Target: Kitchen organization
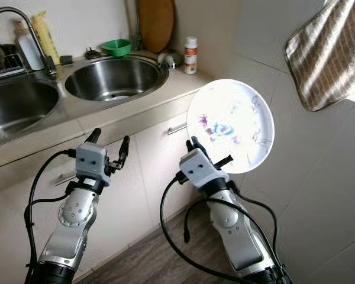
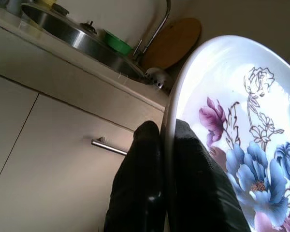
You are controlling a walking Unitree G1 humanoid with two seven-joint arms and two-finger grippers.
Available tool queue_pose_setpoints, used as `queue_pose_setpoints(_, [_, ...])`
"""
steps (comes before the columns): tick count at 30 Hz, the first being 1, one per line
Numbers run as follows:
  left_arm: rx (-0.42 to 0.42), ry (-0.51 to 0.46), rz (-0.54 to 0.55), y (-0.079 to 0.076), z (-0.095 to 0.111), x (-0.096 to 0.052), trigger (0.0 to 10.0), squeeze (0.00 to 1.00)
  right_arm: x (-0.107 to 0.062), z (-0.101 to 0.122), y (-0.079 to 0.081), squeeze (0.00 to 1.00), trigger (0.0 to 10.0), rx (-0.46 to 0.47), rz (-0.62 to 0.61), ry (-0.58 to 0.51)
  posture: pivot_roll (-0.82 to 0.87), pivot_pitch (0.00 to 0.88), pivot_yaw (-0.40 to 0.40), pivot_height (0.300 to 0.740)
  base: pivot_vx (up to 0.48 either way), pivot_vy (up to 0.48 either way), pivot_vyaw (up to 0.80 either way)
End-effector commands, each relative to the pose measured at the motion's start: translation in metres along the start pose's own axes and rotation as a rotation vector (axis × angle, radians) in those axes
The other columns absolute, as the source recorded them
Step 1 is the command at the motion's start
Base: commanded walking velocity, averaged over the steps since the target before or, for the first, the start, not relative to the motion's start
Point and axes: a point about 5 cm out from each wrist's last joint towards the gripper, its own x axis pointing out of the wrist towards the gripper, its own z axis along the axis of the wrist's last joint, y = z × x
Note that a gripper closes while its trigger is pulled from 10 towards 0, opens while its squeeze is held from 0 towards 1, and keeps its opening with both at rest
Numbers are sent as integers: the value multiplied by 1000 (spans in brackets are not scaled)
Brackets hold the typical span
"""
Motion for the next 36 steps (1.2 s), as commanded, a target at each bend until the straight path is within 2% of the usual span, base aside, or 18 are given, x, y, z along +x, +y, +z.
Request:
queue_pose_setpoints(1, [8, -20, -2, 2, 3, 0, 10000, 0, 2, 9, 1, 0, 10000, -38, 22, -44, 41, 0, -5, 740, 274, 0, 800])
queue_pose_setpoints(12, [-3, -43, -16, -1, 6, 1, 10000, 0, -3, 18, 16, 0, 10000, 26, 149, -114, 41, 0, -5, 740, 25, 0, 800])
queue_pose_setpoints(19, [-3, -62, -3, 1, 9, 2, 10000, 0, -1, 18, 12, 0, 10000, 35, 124, -114, 40, 0, -5, 740, 0, 0, 800])
queue_pose_setpoints(26, [2, -100, 27, 6, 16, 5, 10000, 0, 2, 22, -1, 0, 10000, 118, 32, -132, 39, 0, -2, 740, 224, 0, 800])
queue_pose_setpoints(28, [3, -104, 28, 6, 17, 6, 10000, 0, 3, 23, -5, 0, 10000, 150, 10, -135, 39, 0, -2, 740, 382, 0, 0])
queue_pose_setpoints(32, [4, -101, 26, 6, 16, 6, 10000, 0, 4, 23, -4, 0, 10000, 133, 24, -129, 38, 0, -1, 740, 390, 0, 0])
queue_pose_setpoints(34, [3, -93, 20, 4, 15, 6, 10000, 0, 4, 23, -1, 0, 10000, 89, 46, -133, 37, 0, -2, 740, 390, 0, 800])
queue_pose_setpoints(36, [-1, -94, 14, 2, 15, 6, 10000, 0, 3, 23, -1, 0, 10000, 101, 40, -136, 37, 0, -2, 740, 375, 0, 800])
